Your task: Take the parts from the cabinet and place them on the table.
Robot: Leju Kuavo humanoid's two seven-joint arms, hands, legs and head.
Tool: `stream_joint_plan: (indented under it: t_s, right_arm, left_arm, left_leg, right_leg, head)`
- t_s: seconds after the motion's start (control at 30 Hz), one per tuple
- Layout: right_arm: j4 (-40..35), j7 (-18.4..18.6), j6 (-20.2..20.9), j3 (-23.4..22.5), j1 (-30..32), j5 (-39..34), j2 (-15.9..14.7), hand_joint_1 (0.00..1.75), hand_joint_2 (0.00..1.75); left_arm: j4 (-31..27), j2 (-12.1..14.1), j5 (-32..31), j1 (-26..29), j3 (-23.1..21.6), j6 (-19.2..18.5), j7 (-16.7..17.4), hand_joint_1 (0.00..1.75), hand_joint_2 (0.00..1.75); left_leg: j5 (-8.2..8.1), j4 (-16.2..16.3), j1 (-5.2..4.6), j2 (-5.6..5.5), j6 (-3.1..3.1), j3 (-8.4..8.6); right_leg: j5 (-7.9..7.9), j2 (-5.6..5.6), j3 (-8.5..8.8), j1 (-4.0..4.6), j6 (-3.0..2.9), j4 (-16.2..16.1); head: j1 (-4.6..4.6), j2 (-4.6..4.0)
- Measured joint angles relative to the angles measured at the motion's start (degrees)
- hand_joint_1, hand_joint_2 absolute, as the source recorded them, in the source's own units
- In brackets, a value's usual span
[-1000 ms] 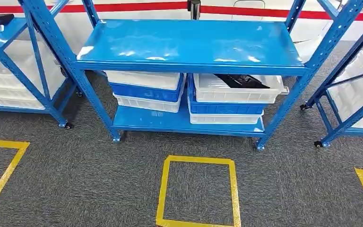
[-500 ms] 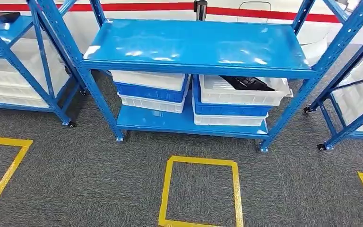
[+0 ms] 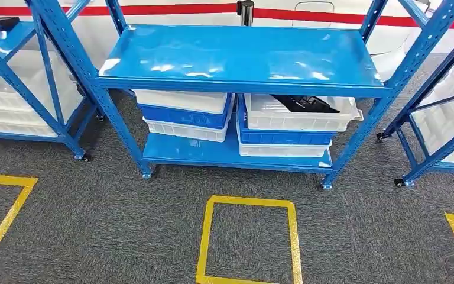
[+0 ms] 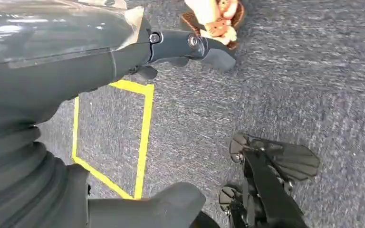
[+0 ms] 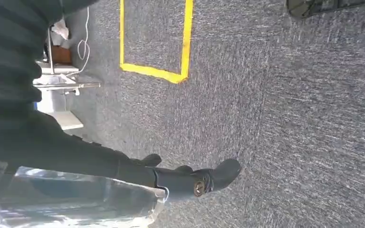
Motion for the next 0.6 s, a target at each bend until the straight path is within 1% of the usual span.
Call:
stream_joint_plan:
  t_s: [0.03,0.07,0.1,0.13,0.17,0.2,0.23,0.27,0.3,0.33,0.37,0.4,0.43,0.47,0.5,0.53,0.57,0.6]
  right_arm:
    - [0.0,-0.1,0.0,-0.1,0.0,-0.2,0.1,0.0,1.75]
    - [0.0,-0.3,0.0,-0.2,0.0,-0.3,0.2,0.0,1.75]
    - [0.0,-0.4,0.0,-0.3,0.0,-0.4,0.3,0.0,1.75]
    - [0.0,-0.5,0.0,-0.3,0.0,-0.4,0.2,0.0,1.75]
    - [0.0,-0.7,0.0,-0.4,0.0,-0.4,0.2,0.0,1.75]
    - [0.0,-0.7,0.0,-0.4,0.0,-0.5,0.2,0.0,1.75]
    - [0.0,-0.8,0.0,-0.4,0.1,-0.5,0.2,0.0,1.75]
    - [0.0,-0.8,0.0,-0.4,0.1,-0.5,0.2,0.0,1.75]
    - [0.0,-0.9,0.0,-0.4,0.2,-0.5,0.2,0.0,1.75]
    - [0.0,-0.9,0.0,-0.4,0.3,-0.5,0.2,0.0,1.75]
    - [0.0,-0.9,0.0,-0.4,0.3,-0.5,0.1,0.0,1.75]
    - [0.0,-0.9,0.0,-0.4,0.3,-0.5,0.1,0.0,1.75]
    - [0.0,-0.9,0.0,-0.4,0.3,-0.5,0.0,0.0,1.75]
    - [0.0,-0.9,0.0,-0.4,0.2,-0.3,0.0,0.0,1.75]
    - [0.0,-1.0,0.0,-0.4,0.1,-0.3,0.0,0.0,1.75]
    - [0.0,-1.0,0.0,-0.4,0.0,-0.2,0.0,0.0,1.75]
    - [0.0,-1.0,0.0,-0.4,0.1,-0.2,0.0,0.0,1.75]
    - [0.0,-1.0,0.0,-0.4,0.1,-0.1,0.0,0.0,1.75]
  left_arm:
    - [0.0,0.0,-0.2,0.1,-0.1,0.0,0.0,0.0,1.75]
    - [0.0,0.0,-0.4,0.2,-0.1,0.0,0.0,0.0,1.75]
    - [0.0,0.0,-0.4,0.2,-0.2,0.0,0.0,0.0,1.75]
    - [0.0,0.0,-0.4,0.2,-0.2,0.0,-0.1,0.0,1.75]
    - [0.0,0.0,-0.5,0.2,-0.2,-0.1,-0.2,0.0,1.75]
    - [0.0,0.0,-0.5,0.1,-0.2,-0.3,-0.3,0.0,1.75]
    - [0.0,0.0,-0.5,0.1,-0.2,-0.4,-0.4,0.0,1.75]
    - [0.0,0.0,-0.5,0.2,-0.2,-0.4,-0.5,0.0,1.75]
    - [0.0,0.0,-0.5,0.2,-0.2,-0.4,-0.5,0.0,1.75]
    - [0.0,0.0,-0.5,0.2,-0.2,-0.5,-0.5,0.0,1.75]
    - [0.0,0.0,-0.5,0.3,-0.2,-0.5,-0.5,0.0,1.75]
    - [0.0,0.0,-0.5,0.3,-0.2,-0.5,-0.6,0.0,1.75]
    - [0.0,0.0,-0.5,0.3,-0.2,-0.5,-0.6,0.0,1.75]
    - [0.0,0.0,-0.5,0.3,-0.2,-0.5,-0.7,0.0,1.75]
    - [0.0,0.0,-0.5,0.2,-0.2,-0.5,-0.7,0.0,1.75]
    - [0.0,0.0,-0.5,0.2,-0.2,-0.5,-0.7,0.0,1.75]
    - [0.0,0.0,-0.5,0.2,-0.2,-0.5,-0.8,0.0,1.75]
    - [0.0,0.0,-0.5,0.2,-0.2,-0.5,-0.9,0.0,1.75]
  left_leg:
    - [0.0,0.0,-0.2,-0.01,0.24,-0.1]
    - [-0.09,-0.1,-0.4,-0.06,0.7,-0.04]
    - [0.55,-1.0,-0.31,-0.05,1.38,0.51]
    - [0.96,-1.7,0.12,0.08,1.71,0.8]
    - [0.99,-1.8,0.02,0.08,1.98,0.87]
    - [1.05,-1.8,-0.05,0.1,2.33,0.83]
    - [1.04,-1.8,-0.14,0.11,2.39,0.77]
    - [1.03,-1.7,-0.24,0.09,2.41,0.69]
    - [1.03,-1.7,-0.32,0.03,2.4,0.72]
    - [1.02,-1.7,-0.34,-0.04,2.4,0.77]
    - [1.01,-1.7,-0.35,-0.1,2.37,0.78]
    - [0.98,-1.6,-0.35,-0.19,2.34,0.85]
    - [0.89,-1.6,-0.34,-0.28,2.19,0.99]
    - [0.73,-1.3,-0.39,-0.29,1.92,0.95]
    - [0.31,-0.5,-1.05,-0.28,1.5,0.57]
    - [0.08,-0.5,-0.9,-0.26,1.29,0.56]
    - [0.02,-0.5,-0.86,-0.27,1.12,0.63]
    - [0.05,-0.6,-0.65,-0.26,0.9,0.72]
  right_leg:
    - [-0.02,-0.04,0.05,-0.02,0.33,-0.1]
    - [0.15,-0.05,0.1,-0.12,0.76,-0.4]
    - [-0.01,-0.1,0.34,0.34,1.31,-0.4]
    - [-0.6,-0.14,-0.25,0.27,1.3,1.0]
    - [-2.31,-0.02,-1.51,0.38,0.76,3.7]
    - [-4.79,0.0,-3.96,0.35,0.07,8.7]
    - [-6.63,0.0,-6.24,0.33,-0.21,13.2]
    - [-7.72,0.01,-8.12,0.33,-0.14,16.9]
    - [-7.59,0.01,-8.78,0.34,0.25,18.2]
    - [-6.87,0.01,-8.32,0.33,0.64,17.2]
    - [-6.32,0.01,-7.85,0.33,0.88,16.2]
    - [-4.94,0.0,-6.47,0.33,1.34,13.3]
    - [-2.33,0.0,-3.32,0.28,2.02,6.9]
    - [-0.7,0.0,-0.88,0.17,2.24,1.8]
    - [-0.21,-0.01,-0.51,0.38,1.82,-0.1]
    - [0.12,0.15,-0.35,0.25,0.96,0.1]
    - [0.03,0.14,-0.75,0.35,0.73,0.1]
    - [-0.01,0.15,-0.66,0.57,0.32,0.1]
  head:
    - [0.09,0.0]
    - [-0.02,0.0]
    - [0.02,0.0]
    - [0.15,0.0]
    - [0.11,0.0]
    - [0.35,0.0]
    - [0.33,0.0]
    - [0.35,0.0]
    - [0.37,0.0]
    - [0.31,0.0]
    - [0.33,0.0]
    - [0.39,0.0]
    - [0.37,0.0]
    - [0.44,0.0]
    - [0.52,0.0]
    - [0.24,0.0]
    - [0.04,0.0]
    - [0.15,0.0]
